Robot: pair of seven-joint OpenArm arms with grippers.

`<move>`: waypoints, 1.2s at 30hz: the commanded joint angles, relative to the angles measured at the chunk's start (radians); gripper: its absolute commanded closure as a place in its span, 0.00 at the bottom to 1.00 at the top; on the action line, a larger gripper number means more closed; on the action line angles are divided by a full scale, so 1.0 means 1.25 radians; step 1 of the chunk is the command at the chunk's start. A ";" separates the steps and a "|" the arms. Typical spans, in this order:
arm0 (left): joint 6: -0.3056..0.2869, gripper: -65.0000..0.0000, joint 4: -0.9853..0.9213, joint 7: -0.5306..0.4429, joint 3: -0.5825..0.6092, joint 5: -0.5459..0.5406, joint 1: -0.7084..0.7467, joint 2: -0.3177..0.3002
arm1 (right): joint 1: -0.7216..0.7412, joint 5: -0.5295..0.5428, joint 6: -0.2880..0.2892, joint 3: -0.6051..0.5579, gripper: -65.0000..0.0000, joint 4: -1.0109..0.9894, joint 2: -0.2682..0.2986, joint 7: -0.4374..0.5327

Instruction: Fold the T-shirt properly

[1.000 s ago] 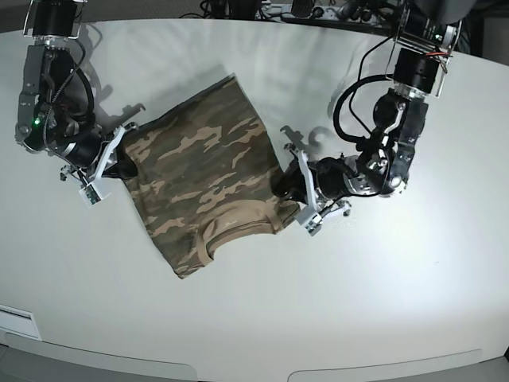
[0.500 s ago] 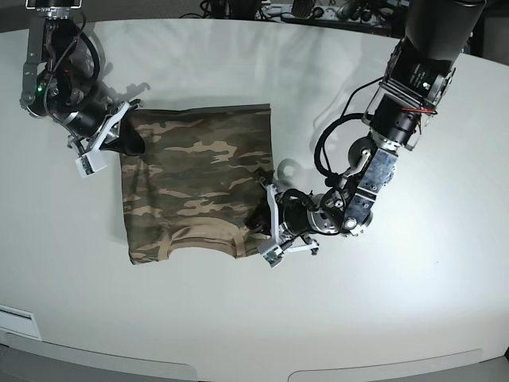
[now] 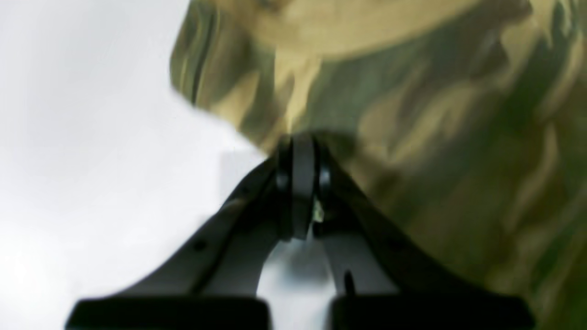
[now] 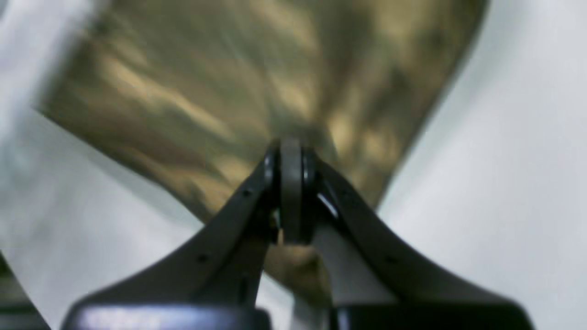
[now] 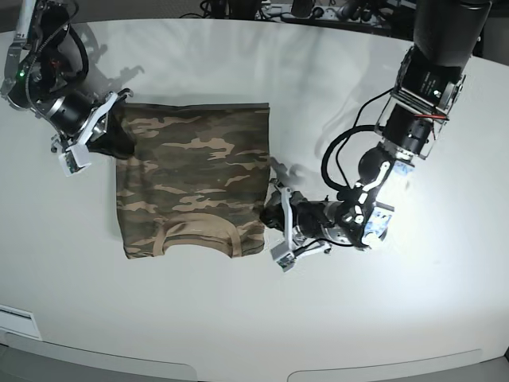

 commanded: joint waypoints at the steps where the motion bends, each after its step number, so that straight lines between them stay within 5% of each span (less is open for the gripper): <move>1: -0.022 1.00 0.032 0.000 -0.028 -0.062 -0.031 -0.006 | 0.009 0.031 0.013 0.024 1.00 0.022 0.011 0.018; 6: -0.112 1.00 0.093 0.187 -0.169 -0.367 -0.028 -0.026 | 0.038 0.207 0.016 0.128 1.00 0.027 0.012 -0.016; 11: -0.112 1.00 0.138 0.422 -0.310 -0.674 0.012 -0.054 | 0.037 0.461 0.016 0.241 1.00 0.027 0.011 -0.247; 14: -0.112 1.00 0.144 0.437 -0.357 -0.674 0.067 -0.072 | 0.010 0.497 0.016 0.300 1.00 0.027 0.013 -0.337; 18: -0.091 1.00 0.203 0.437 -0.375 -0.674 0.147 -0.107 | -0.042 0.497 0.016 0.353 1.00 0.042 0.016 -0.337; 28: -0.098 1.00 0.641 0.437 -0.389 -0.674 0.473 -0.269 | -0.258 0.497 0.016 0.441 1.00 0.143 0.012 -0.352; 36: -0.077 1.00 0.870 0.437 -0.569 -0.674 0.772 -0.345 | -0.446 0.497 0.016 0.495 1.00 0.259 0.011 -0.385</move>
